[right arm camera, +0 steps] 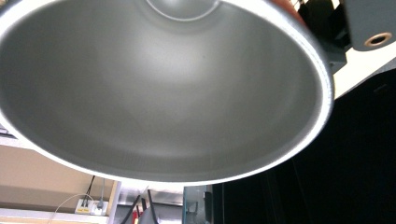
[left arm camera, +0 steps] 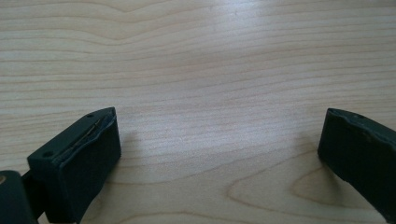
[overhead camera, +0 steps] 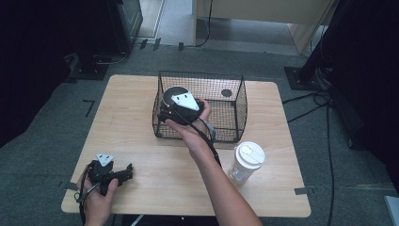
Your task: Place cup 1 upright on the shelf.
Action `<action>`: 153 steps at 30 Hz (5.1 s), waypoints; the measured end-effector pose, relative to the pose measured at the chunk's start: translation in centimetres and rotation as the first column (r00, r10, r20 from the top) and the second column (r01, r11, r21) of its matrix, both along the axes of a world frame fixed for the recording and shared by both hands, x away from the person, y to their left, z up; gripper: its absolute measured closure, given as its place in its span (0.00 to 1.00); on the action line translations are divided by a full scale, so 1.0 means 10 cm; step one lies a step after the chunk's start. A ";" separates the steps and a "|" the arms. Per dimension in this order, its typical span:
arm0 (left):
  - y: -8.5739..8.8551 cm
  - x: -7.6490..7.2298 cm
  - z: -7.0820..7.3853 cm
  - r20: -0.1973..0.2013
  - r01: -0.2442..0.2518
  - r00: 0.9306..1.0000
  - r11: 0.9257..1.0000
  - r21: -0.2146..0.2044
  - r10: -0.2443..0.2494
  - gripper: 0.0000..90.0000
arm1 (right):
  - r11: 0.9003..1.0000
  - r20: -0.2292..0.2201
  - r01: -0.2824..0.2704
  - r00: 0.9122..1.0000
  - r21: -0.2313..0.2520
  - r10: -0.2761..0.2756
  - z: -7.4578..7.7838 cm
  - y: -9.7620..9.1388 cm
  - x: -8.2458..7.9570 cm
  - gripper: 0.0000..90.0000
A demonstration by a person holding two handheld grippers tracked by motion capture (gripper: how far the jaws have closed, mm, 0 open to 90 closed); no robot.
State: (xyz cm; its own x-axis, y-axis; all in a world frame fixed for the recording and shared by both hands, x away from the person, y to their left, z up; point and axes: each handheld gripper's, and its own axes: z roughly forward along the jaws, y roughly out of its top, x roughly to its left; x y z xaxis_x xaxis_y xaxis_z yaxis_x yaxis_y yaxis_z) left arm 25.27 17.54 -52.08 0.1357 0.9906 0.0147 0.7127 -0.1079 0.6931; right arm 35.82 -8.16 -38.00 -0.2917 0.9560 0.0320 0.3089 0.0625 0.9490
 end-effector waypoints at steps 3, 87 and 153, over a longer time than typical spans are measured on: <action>0.00 0.00 0.00 0.000 0.000 1.000 1.000 0.000 0.000 0.00 | 1.000 0.003 0.010 1.000 0.000 -0.010 -0.01 0.03 0.08 0.08; 0.00 -0.02 0.00 0.000 0.001 1.000 1.000 -0.005 -0.001 0.00 | 0.993 -0.087 0.092 0.991 -0.072 -0.098 -0.61 0.11 1.34 0.08; 0.00 -0.02 0.00 -0.001 0.006 1.000 1.000 -0.002 -0.006 0.00 | 0.995 -0.057 0.079 0.995 -0.053 -0.082 0.00 -0.15 0.15 0.00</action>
State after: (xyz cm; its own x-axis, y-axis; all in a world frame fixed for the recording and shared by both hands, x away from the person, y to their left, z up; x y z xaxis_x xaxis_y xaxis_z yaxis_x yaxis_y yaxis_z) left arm 25.08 17.53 -52.08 0.1418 0.9898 0.0124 0.7126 -0.1107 0.6927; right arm 37.28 -9.63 -37.98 -0.2129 0.9771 -0.0021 0.3701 0.0826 0.9253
